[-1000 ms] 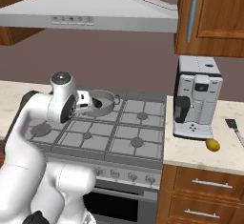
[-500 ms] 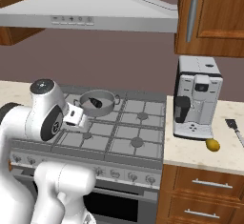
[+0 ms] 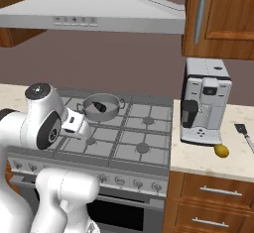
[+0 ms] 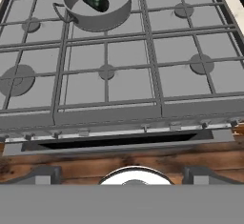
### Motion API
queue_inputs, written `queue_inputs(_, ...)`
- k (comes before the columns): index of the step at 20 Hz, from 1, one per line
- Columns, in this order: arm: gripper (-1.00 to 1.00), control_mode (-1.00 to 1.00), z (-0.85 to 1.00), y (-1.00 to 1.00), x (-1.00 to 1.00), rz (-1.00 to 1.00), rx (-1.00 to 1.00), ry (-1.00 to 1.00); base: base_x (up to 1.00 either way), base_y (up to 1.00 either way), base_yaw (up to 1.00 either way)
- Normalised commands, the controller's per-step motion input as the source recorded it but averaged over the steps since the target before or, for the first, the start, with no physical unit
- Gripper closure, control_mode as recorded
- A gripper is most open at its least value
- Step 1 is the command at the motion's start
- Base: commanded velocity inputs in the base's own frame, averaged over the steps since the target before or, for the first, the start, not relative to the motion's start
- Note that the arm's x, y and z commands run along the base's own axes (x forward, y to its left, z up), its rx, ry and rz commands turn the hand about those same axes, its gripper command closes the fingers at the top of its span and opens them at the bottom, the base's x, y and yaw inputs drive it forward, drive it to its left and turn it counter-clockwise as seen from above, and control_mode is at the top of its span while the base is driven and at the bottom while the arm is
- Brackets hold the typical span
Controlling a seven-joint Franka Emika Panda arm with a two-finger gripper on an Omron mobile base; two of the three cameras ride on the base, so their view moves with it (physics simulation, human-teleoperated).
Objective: Put the eggplant and lemon in the pot. Retrieve the spatula and lightly stir the vegetables in the pot.
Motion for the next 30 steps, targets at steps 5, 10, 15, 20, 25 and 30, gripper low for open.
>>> queue_inputs(5,-1.0,1.0,0.0,0.0,0.0,0.0,0.0,0.0,-0.25,-0.12,-0.05)
queue_inputs(10,-1.0,1.0,0.0,0.0,0.0,0.0,0.0,0.0,-0.81,-0.92,-0.19)
queue_inputs(15,-1.0,1.0,0.0,0.0,0.0,0.0,0.0,0.0,-0.18,-0.99,-0.01)
queue_inputs(20,-1.0,1.0,0.0,0.0,0.0,0.0,0.0,0.0,0.02,-0.92,0.0)
queue_inputs(25,-1.0,1.0,0.0,0.0,0.0,0.0,0.0,0.0,0.31,-0.59,0.0)
queue_inputs(30,-1.0,1.0,0.0,0.0,0.0,0.0,0.0,0.0,0.66,-0.14,0.0)
